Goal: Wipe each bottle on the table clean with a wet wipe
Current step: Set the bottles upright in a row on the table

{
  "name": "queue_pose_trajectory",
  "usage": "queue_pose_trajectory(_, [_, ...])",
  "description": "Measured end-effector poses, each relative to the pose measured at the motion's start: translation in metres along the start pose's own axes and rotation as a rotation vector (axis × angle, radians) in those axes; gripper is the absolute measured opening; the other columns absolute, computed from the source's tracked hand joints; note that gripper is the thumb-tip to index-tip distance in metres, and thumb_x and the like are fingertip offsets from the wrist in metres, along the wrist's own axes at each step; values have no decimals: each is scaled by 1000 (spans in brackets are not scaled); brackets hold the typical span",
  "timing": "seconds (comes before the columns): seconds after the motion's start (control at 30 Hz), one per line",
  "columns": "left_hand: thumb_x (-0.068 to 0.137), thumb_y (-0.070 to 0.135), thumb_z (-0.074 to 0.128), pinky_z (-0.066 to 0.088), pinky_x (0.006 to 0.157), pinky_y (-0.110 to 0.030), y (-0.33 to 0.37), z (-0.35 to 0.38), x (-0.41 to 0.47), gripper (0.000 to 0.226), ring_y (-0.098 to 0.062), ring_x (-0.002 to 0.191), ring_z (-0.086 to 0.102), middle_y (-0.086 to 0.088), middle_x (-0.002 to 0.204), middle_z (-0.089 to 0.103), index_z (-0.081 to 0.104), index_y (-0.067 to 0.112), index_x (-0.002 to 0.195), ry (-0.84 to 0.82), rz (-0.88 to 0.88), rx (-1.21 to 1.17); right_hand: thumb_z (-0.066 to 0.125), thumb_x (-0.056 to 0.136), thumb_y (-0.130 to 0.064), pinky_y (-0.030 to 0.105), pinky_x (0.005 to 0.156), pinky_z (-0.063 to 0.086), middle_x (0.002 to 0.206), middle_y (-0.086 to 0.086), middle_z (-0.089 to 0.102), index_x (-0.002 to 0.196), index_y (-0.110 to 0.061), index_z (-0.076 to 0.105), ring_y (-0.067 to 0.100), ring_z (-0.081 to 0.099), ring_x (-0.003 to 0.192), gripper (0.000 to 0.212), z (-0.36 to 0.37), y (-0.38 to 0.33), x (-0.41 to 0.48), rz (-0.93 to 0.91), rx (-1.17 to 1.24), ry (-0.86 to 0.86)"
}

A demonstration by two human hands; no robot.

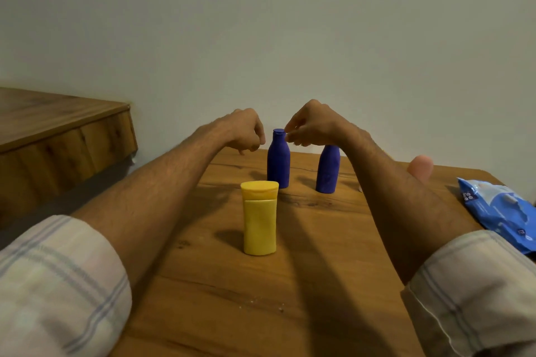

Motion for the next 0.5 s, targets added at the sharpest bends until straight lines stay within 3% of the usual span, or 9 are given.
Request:
queue_pose_trajectory(0.1, [91,-3,51,58,79,-36,0,-2,-20,24,-19,80,68,-7,96,69,67,8,106,-57,-14,-31,62,88,-6,26,76,57,100,11,70,113,-4,64,17,69,84,25,4,-4,-17,34,86,-122])
queue_pose_trajectory(0.17, [90,-4,49,56,79,-38,2,0,-36,27,-18,81,66,-6,97,69,66,10,106,-134,-23,-47,61,88,-5,28,78,57,101,12,70,112,-5,64,19,70,86,24,11,-7,-32,75,117,-246])
queue_pose_trajectory(0.33, [87,-6,53,56,87,-43,9,20,-67,37,-16,88,63,-10,113,65,61,7,121,-367,-46,21,65,83,0,34,86,57,109,12,69,119,-6,63,23,70,93,36,33,-12,-55,99,72,-440])
queue_pose_trajectory(0.5, [87,-5,59,57,88,-46,6,37,-95,43,-18,93,63,-9,116,62,57,8,128,-510,-68,90,70,81,-1,35,90,55,108,10,70,120,-9,64,24,70,95,41,50,-27,-77,78,64,-538])
Point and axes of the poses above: each hand's wrist, its own x-axis towards the middle knuckle, its own z-axis out of the palm, y = z × x, the point moved 10 cm from there along x, towards the middle knuckle
